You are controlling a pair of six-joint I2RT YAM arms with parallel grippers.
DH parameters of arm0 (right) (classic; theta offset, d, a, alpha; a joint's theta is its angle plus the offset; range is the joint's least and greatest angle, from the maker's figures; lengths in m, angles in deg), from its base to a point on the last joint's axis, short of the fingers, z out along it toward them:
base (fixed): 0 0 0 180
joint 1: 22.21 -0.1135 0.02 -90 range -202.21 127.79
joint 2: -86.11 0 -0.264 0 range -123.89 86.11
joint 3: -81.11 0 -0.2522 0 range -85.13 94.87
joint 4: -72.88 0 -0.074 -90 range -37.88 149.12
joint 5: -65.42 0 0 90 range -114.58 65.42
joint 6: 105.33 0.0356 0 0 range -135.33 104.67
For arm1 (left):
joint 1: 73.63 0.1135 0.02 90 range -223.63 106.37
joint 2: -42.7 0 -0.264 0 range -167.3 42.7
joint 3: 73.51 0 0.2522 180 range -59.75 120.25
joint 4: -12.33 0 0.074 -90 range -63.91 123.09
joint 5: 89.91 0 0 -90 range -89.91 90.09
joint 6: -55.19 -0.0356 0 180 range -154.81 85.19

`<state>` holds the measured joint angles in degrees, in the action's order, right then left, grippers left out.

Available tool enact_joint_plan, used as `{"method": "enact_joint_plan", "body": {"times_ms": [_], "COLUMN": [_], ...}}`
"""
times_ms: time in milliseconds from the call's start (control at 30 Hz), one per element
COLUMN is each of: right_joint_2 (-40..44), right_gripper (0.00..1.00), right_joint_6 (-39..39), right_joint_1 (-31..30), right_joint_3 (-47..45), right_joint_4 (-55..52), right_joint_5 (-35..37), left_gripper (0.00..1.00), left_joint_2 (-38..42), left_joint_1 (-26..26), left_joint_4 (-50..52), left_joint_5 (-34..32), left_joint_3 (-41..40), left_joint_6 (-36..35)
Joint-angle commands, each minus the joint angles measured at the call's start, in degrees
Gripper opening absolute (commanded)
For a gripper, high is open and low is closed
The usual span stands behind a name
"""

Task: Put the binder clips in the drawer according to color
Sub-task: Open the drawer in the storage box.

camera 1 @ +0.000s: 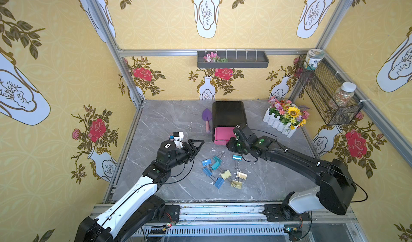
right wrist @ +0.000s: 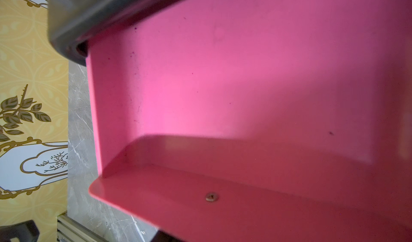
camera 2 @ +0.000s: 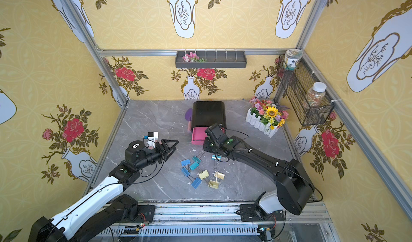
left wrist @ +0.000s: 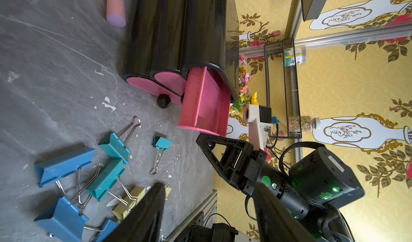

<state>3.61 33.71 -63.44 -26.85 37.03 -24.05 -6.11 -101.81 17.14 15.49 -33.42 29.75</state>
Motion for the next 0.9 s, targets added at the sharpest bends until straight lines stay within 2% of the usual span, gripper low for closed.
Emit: {"method": "enact_joint_plan", "body": {"times_ms": [0, 267, 600, 867], "right_joint_2": [0.1, -0.1, 3.7, 9.5], "right_gripper": [0.36, 0.52, 0.86, 0.90], "right_joint_6": [0.8, 1.5, -0.6, -0.4], "right_joint_1": [-0.2, -0.2, -2.9, -6.6], "right_joint_3": [-0.6, -2.4, -3.1, -3.1], "right_joint_4": [0.3, 1.8, 2.1, -4.7], "right_joint_5": [1.7, 1.8, 4.8, 9.4], "left_gripper": [0.68, 0.69, 0.69, 0.68], "left_joint_2": [0.5, 0.9, 0.3, 1.8], "left_joint_1": [0.0, 0.0, 0.0, 0.0], "left_joint_4": [-1.4, -1.7, -1.9, 2.7], "left_joint_5": [0.6, 0.7, 1.3, 0.0], "left_joint_3": [-0.9, -1.8, -1.3, 0.1], "left_joint_6": [0.4, 0.9, 0.6, -1.6]}}
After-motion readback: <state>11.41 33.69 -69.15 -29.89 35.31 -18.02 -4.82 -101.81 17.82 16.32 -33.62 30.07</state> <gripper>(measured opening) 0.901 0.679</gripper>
